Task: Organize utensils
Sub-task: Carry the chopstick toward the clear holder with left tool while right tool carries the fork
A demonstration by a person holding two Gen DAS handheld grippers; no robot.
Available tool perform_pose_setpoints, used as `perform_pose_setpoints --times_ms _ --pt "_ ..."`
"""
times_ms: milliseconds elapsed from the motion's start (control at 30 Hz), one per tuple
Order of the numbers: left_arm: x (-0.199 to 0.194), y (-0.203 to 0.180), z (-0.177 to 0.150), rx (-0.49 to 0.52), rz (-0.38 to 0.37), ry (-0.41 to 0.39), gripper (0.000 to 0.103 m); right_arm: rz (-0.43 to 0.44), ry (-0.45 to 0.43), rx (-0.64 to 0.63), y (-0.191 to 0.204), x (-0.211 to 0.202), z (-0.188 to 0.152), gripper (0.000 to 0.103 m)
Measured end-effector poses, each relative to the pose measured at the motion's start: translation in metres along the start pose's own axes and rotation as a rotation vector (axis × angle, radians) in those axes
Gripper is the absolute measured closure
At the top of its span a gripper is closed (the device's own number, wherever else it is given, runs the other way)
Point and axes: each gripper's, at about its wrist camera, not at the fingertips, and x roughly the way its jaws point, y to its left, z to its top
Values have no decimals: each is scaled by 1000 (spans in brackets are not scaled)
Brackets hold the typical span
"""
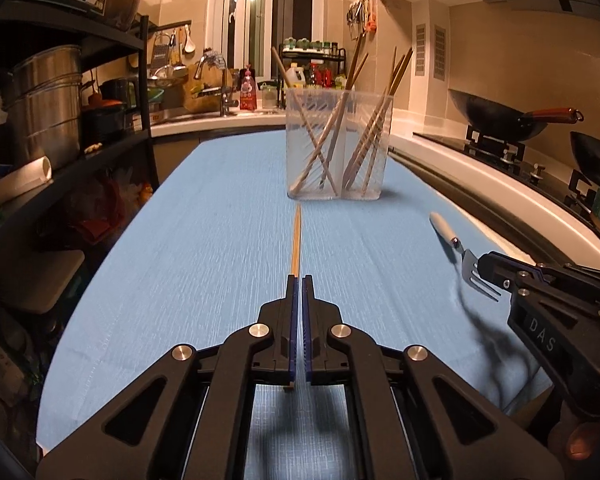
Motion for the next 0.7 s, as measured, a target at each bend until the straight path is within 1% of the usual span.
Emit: perform_pose_setpoints --times_ms 233,500,533,567,600,633,700 --pt "-8 6 4 -18 -11 -23 103 12 -18 -2 1 -7 3 102" --pt "0 11 -3 -32 -27 7 103 20 -2 -6 4 -3 0 102" --pt "5 11 -7 -35 -35 35 101 23 2 -5 5 -2 -1 102" --pt "11 10 -10 -37 -25 57 97 25 6 -6 5 -2 -2 102" --pt "16 10 -16 -35 -4 77 85 27 10 -5 6 -1 -3 101" --pt "21 10 -20 -31 2 98 81 28 11 -4 6 -1 -3 101" --pt "28 7 -26 -12 15 121 79 32 13 -3 5 -1 -3 101"
